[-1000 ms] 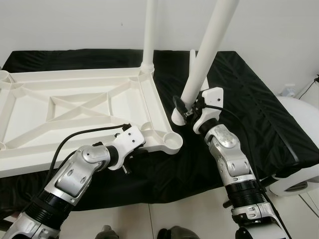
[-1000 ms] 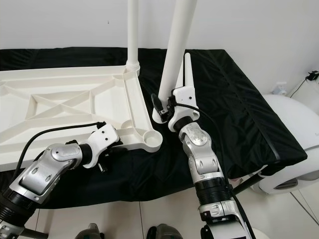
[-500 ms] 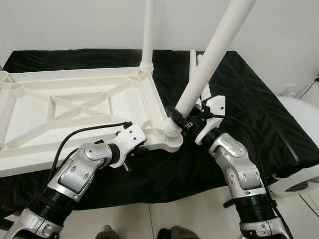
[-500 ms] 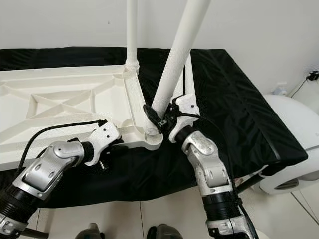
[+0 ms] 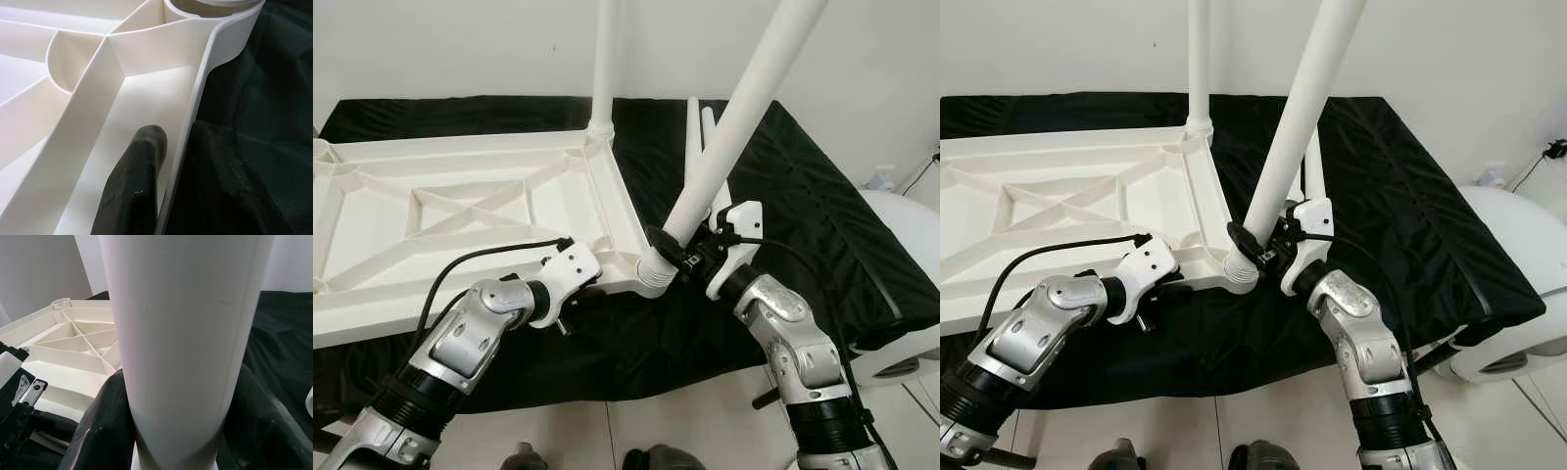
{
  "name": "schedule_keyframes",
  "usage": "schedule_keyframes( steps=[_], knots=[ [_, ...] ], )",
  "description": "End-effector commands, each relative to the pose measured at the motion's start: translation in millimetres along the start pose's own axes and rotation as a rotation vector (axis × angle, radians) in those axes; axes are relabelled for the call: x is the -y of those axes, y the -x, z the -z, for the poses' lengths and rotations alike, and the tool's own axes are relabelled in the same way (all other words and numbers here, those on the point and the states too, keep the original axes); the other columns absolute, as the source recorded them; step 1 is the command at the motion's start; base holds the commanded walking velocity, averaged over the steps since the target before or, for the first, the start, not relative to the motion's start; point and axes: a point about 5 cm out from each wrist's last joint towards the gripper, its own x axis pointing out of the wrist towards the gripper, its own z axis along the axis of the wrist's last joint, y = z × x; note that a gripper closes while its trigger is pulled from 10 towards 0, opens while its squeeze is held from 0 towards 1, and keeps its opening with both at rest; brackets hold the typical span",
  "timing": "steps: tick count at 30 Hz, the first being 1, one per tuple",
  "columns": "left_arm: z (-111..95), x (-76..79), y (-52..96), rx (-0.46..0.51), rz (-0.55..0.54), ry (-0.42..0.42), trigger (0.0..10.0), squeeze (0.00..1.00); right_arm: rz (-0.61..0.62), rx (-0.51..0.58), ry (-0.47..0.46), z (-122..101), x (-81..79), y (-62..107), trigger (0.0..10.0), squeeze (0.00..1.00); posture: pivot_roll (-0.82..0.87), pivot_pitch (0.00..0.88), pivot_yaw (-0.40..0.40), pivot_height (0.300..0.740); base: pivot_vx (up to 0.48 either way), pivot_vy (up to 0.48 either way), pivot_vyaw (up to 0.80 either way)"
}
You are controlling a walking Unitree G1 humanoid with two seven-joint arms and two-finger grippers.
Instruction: Building children table
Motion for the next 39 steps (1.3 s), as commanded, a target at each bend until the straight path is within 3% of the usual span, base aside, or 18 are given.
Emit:
schedule_keyframes(
  steps=[1, 8, 19, 26, 29, 39],
  knots=[
    [-3, -8.6, 2.6, -0.006, -0.044, -0.023, 10.0, 0.00, 0.024, -0.045, -0.019, 8, 4.7, 5.4, 10.0, 0.00, 0.02, 0.030, -0.064, 0.740, 0.000, 0.000, 0.00],
    [-4, -8.3, 3.7, -0.003, -0.044, -0.026, 10.0, 0.00, 0.071, -0.074, -0.043, 19, 9.1, 4.0, 10.0, 0.00, 0.03, 0.030, -0.062, 0.740, 0.000, 0.000, 0.00],
    [-7, -6.4, 4.4, 0.005, -0.044, -0.030, 10.0, 0.00, 0.079, -0.073, -0.096, 27, 2.4, -13.4, 10.0, 0.00, 0.03, 0.029, -0.067, 0.740, 0.000, 0.000, 0.00],
    [-8, -5.5, 4.6, 0.008, -0.044, -0.030, 10.0, 0.00, 0.033, -0.088, -0.035, 29, -6.6, -18.9, 10.0, 0.00, 0.03, 0.027, -0.074, 0.740, 0.000, 0.000, 0.00],
    [-8, -4.8, 6.0, 0.010, -0.048, -0.028, 10.0, 0.00, -0.020, -0.097, 0.031, 30, -16.1, -17.4, 10.0, 0.00, 0.04, 0.028, -0.078, 0.740, 0.000, 0.000, 0.00],
    [-7, -4.3, 7.6, 0.008, -0.051, -0.026, 10.0, 0.00, -0.057, -0.097, 0.017, 31, -25.0, -13.9, 10.0, 0.00, 0.04, 0.033, -0.080, 0.740, 0.000, 0.000, 0.00]
  ],
)
